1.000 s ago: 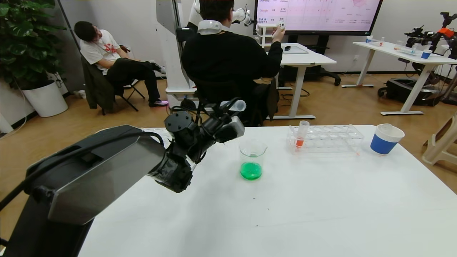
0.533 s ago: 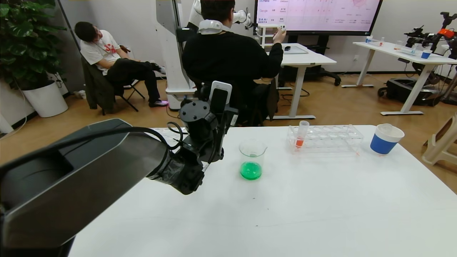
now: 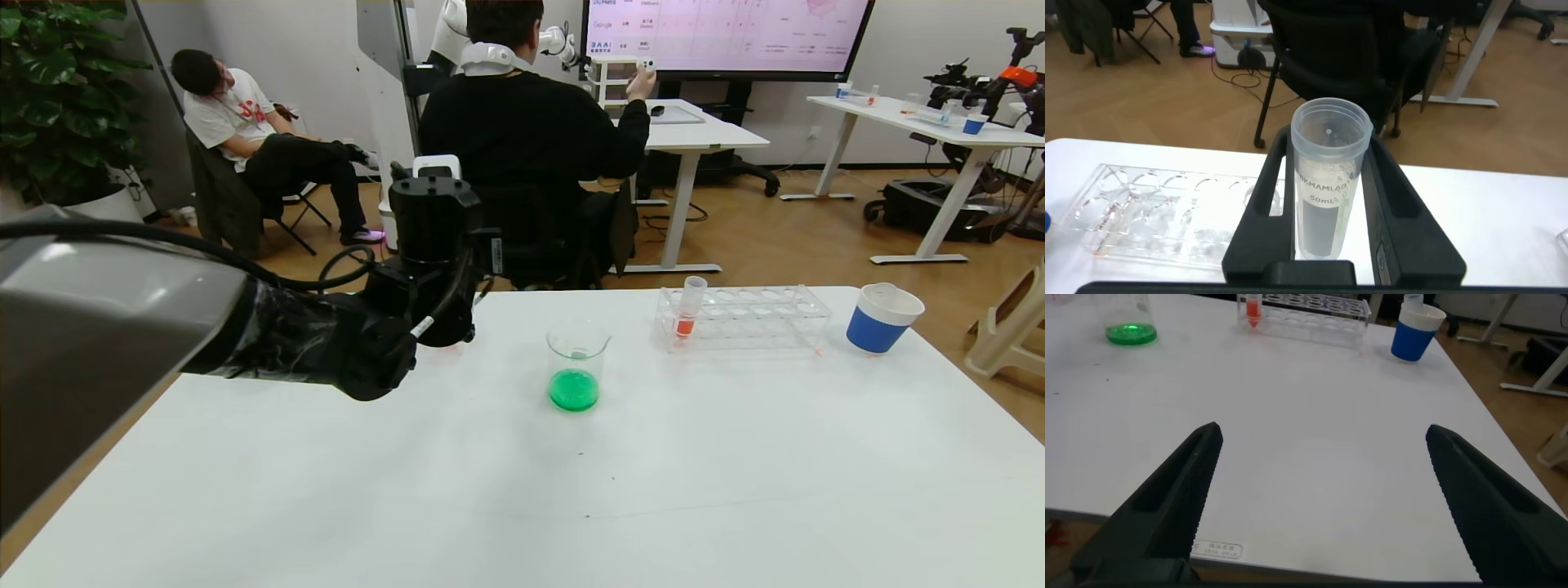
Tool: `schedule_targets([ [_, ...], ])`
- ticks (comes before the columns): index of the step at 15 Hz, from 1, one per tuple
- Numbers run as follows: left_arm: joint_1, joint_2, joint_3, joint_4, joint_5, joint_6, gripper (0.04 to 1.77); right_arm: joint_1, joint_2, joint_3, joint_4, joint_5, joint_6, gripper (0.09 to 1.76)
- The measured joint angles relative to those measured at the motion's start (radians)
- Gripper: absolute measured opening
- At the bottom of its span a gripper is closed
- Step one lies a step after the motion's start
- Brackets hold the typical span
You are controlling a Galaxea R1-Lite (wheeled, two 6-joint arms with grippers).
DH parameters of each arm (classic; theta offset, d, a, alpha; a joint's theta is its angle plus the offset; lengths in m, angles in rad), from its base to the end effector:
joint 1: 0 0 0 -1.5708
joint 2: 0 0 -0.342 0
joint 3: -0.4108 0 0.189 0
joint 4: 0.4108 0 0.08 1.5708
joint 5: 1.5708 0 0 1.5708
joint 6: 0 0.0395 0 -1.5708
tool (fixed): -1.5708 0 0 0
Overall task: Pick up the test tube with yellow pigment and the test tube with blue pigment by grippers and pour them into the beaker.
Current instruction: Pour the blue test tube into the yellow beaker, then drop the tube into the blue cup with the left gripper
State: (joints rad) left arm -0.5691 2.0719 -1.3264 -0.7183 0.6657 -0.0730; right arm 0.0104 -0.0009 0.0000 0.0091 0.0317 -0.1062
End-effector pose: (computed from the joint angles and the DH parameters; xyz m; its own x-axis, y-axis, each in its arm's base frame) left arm 0.3954 -0.2240 0.2348 0.9951 0.0966 -0.0214 -0.0977 0.9936 -0.0562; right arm -0.0493 0.0007 0.0743 0.9991 0.0421 -0.0082 -0.0427 0.9935 -0.1057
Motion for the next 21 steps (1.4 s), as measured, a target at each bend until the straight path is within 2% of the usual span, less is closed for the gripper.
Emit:
schedule_targets([
  [3, 0.037, -0.057, 0.025, 0.001, -0.007, -0.002, 0.5, 0.0, 0.0, 0.0, 0.0, 0.0, 0.0, 1.74],
  [6, 0.126, -0.112, 0.075, -0.006, -0.03, -0.004, 0.5, 0.0, 0.0, 0.0, 0.0, 0.0, 0.0, 1.74],
  [9, 0.286, -0.175, 0.162, -0.014, -0.127, -0.004, 0.5, 0.0, 0.0, 0.0, 0.0, 0.0, 0.0, 1.74],
  [13, 0.538, -0.234, 0.284, -0.065, -0.316, 0.005, 0.5, 0.0, 0.0, 0.0, 0.0, 0.0, 0.0, 1.74],
  [15, 0.623, -0.236, 0.302, -0.078, -0.349, 0.01, 0.5, 0.0, 0.0, 0.0, 0.0, 0.0, 0.0, 1.74],
  [17, 0.664, -0.225, 0.299, -0.081, -0.352, 0.012, 0.5, 0.0, 0.0, 0.0, 0.0, 0.0, 0.0, 1.74],
  [21, 0.7, -0.162, 0.27, -0.108, -0.349, 0.015, 0.5, 0.0, 0.0, 0.0, 0.0, 0.0, 0.0, 1.74],
])
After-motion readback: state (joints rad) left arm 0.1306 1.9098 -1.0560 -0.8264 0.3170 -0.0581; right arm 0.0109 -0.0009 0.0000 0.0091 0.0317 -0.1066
